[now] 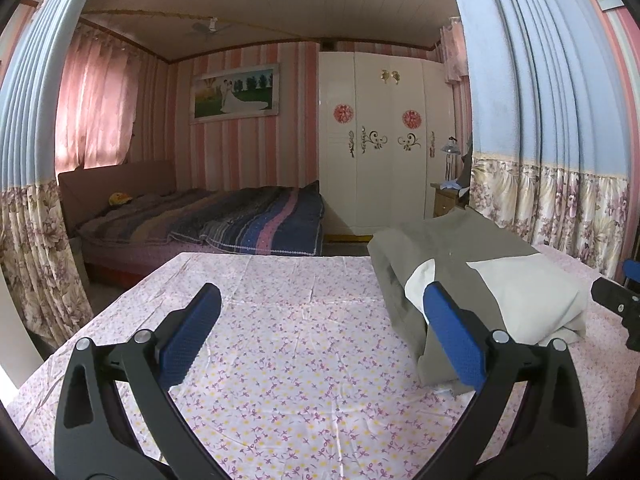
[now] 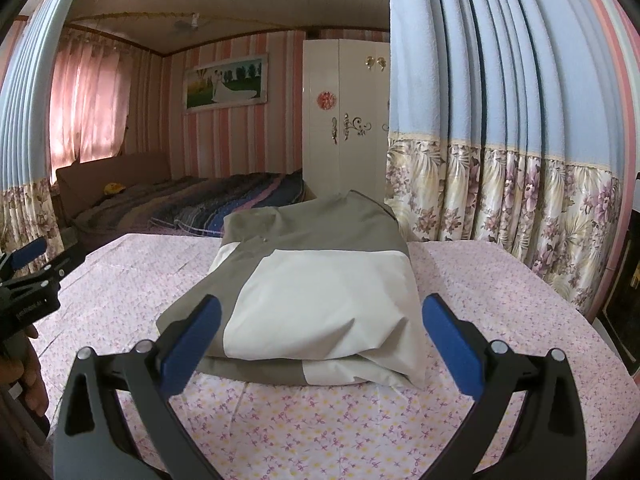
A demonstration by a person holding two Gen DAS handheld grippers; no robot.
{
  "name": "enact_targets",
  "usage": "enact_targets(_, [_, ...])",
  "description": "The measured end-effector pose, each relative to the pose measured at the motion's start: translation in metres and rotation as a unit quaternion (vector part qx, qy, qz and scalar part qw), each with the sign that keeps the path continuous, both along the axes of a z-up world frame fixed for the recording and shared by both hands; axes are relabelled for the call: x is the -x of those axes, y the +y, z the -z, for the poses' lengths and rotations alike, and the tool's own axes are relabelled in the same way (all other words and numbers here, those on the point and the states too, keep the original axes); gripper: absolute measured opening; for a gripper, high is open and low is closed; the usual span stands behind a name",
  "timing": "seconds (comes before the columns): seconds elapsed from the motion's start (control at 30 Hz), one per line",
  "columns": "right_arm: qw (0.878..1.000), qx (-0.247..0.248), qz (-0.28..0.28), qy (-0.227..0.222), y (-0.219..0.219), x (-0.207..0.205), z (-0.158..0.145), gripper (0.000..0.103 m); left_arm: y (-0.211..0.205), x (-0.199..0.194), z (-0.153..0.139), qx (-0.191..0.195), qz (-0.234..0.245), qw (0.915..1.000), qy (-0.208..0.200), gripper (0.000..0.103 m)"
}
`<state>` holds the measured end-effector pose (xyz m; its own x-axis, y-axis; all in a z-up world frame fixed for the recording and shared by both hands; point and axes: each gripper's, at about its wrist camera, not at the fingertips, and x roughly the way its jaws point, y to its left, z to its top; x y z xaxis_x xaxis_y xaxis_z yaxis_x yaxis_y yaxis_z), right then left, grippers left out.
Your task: Fold large clothes
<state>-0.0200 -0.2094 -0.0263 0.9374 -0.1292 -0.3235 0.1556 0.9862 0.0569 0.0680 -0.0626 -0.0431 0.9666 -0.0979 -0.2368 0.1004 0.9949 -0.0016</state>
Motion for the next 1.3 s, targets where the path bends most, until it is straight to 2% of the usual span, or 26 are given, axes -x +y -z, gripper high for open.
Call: enact_targets(1.3, [1.0,0.005,0.001,0.011,-0.0022,-0.0009,0.0023,0.101,0.0007,-0.0005,-0.0004,-0.001,-0.002,1.0,0.001,0.1])
